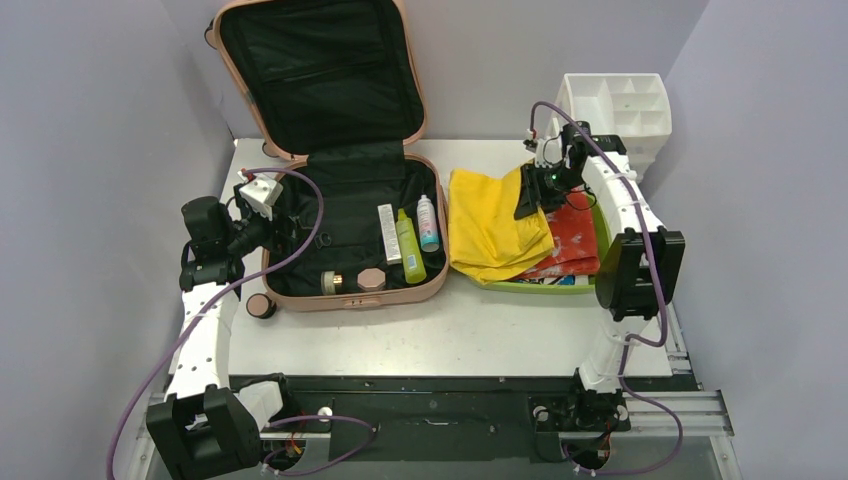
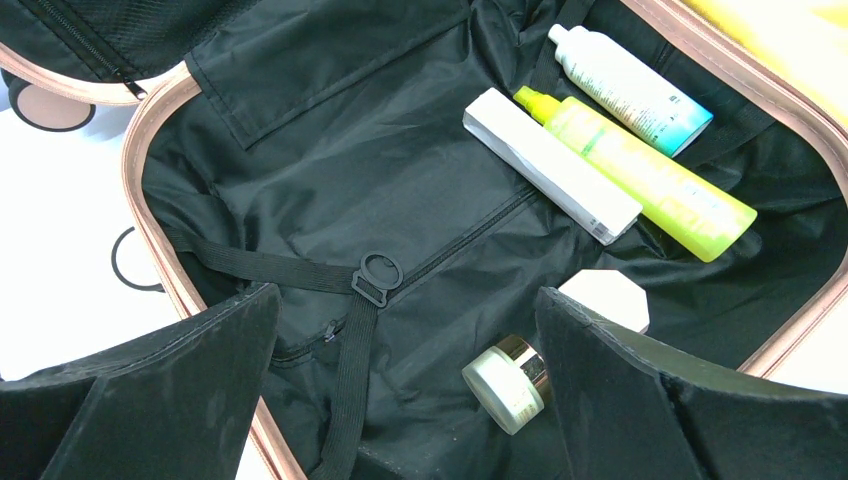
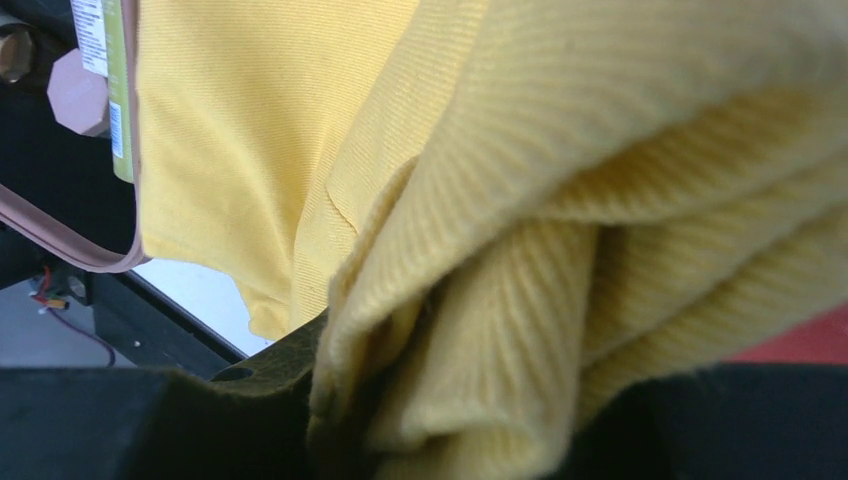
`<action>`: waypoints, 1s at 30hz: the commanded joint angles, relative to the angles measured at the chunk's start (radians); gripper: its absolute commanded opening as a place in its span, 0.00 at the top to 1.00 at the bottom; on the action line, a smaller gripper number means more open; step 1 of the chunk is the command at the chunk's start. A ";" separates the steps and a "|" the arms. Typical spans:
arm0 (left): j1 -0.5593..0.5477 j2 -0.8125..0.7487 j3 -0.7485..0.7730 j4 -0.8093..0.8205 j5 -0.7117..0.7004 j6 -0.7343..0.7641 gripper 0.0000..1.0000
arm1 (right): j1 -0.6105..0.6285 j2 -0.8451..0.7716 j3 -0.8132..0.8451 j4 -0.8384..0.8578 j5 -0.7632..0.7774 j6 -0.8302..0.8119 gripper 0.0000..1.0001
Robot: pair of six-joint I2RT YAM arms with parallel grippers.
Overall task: Open, take out, and arrange the luggage
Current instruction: Place the clothes in the bin.
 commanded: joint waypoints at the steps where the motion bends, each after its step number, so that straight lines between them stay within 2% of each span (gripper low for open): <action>1: 0.005 -0.022 -0.001 0.009 0.017 -0.002 0.04 | -0.004 -0.125 0.009 -0.001 0.078 -0.048 1.00; 30: 0.004 -0.028 0.002 0.005 0.019 -0.003 0.04 | -0.080 -0.154 0.016 -0.081 0.204 -0.132 1.00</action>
